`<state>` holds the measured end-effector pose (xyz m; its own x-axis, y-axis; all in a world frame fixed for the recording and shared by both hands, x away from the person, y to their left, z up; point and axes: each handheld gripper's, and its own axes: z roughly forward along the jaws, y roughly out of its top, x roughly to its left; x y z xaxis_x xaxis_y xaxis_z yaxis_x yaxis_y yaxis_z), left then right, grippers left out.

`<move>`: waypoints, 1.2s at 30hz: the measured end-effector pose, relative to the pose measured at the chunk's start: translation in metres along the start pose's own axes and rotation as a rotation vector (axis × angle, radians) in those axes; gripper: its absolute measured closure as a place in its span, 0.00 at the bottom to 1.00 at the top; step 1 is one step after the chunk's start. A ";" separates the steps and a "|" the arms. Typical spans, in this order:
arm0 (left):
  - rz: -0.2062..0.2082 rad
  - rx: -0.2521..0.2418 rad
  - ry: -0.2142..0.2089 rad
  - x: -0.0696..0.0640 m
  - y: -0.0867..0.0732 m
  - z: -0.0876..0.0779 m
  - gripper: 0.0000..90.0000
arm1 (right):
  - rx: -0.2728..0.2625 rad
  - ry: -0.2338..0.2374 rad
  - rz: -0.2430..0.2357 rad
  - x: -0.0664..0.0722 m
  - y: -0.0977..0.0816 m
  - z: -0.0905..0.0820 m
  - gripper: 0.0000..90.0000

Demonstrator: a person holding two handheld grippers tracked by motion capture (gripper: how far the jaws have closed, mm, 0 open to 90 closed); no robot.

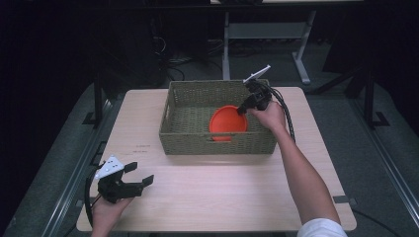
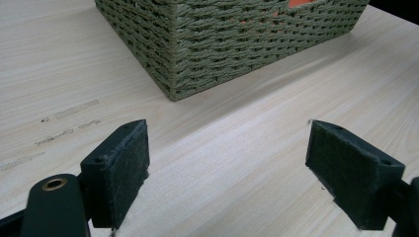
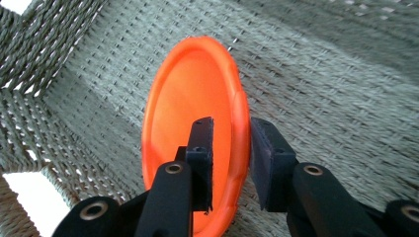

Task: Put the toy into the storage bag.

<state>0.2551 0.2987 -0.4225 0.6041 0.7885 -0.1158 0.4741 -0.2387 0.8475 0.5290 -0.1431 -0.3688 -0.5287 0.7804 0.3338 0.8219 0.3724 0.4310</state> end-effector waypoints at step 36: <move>0.004 -0.001 -0.005 -0.003 0.000 0.001 0.18 | -0.059 0.067 -0.008 -0.002 -0.021 -0.027 0.50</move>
<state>0.2544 0.2958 -0.4230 0.6093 0.7846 -0.1147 0.4709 -0.2417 0.8485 0.5072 -0.1657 -0.3560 -0.5498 0.7413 0.3849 0.8048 0.3468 0.4817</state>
